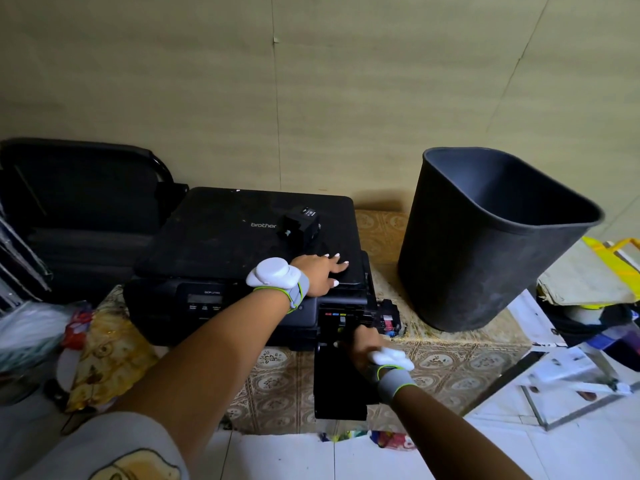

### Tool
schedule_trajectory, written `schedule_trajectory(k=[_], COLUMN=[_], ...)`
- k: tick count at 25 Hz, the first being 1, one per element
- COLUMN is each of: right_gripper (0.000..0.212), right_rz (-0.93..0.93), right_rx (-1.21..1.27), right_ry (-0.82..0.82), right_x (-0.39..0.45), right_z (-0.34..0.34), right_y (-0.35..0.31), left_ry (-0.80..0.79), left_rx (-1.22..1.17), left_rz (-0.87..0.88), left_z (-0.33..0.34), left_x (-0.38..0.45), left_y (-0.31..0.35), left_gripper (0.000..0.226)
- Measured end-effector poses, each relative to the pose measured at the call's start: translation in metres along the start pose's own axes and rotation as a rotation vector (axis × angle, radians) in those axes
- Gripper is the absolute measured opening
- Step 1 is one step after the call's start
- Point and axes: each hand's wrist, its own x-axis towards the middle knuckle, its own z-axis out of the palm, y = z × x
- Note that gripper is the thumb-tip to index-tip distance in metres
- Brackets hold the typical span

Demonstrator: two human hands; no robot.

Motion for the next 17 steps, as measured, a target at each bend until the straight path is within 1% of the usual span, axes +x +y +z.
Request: schedule_trajectory(k=[5,7,8,10,11,13,15,17], right_gripper=[0.055,0.053,0.05,0.045,0.045,0.045,0.045,0.042], right_rz=[-0.054,-0.104,-0.15,-0.258,-0.291,-0.32,-0.359,-0.398], right_rx=[-0.008,-0.048,-0.106,-0.243,-0.301,-0.37,-0.431,-0.382], right_ry=[0.005,-0.013,-0.047,-0.171,-0.223,-0.248,-0.224,-0.15], right_x=[0.003,0.001,-0.003,-0.012,-0.017,-0.024,-0.023,-0.013], right_z=[-0.005,-0.014,-0.02,-0.036,-0.045,-0.065,-0.089,-0.112], right_y=[-0.001,-0.003,-0.004,-0.007,-0.009,-0.016,-0.025,-0.036], left_ry=[-0.015,-0.01,-0.006,0.012,0.044,0.163,0.304,0.402], left_rx=[-0.025,-0.055,-0.076,-0.12,-0.151,-0.255,-0.321,-0.325], left_rz=[0.001,0.004,0.009,0.015,0.01,-0.034,-0.111,-0.173], left_z=[0.002,0.003,0.004,0.005,0.003,-0.005,-0.013,-0.02], left_x=[0.002,0.004,0.005,0.006,0.004,-0.001,-0.009,-0.016], left_y=[-0.002,-0.005,-0.006,-0.008,-0.01,-0.015,-0.024,-0.036], left_gripper=[0.054,0.054,0.054,0.054,0.052,0.044,0.038,0.036])
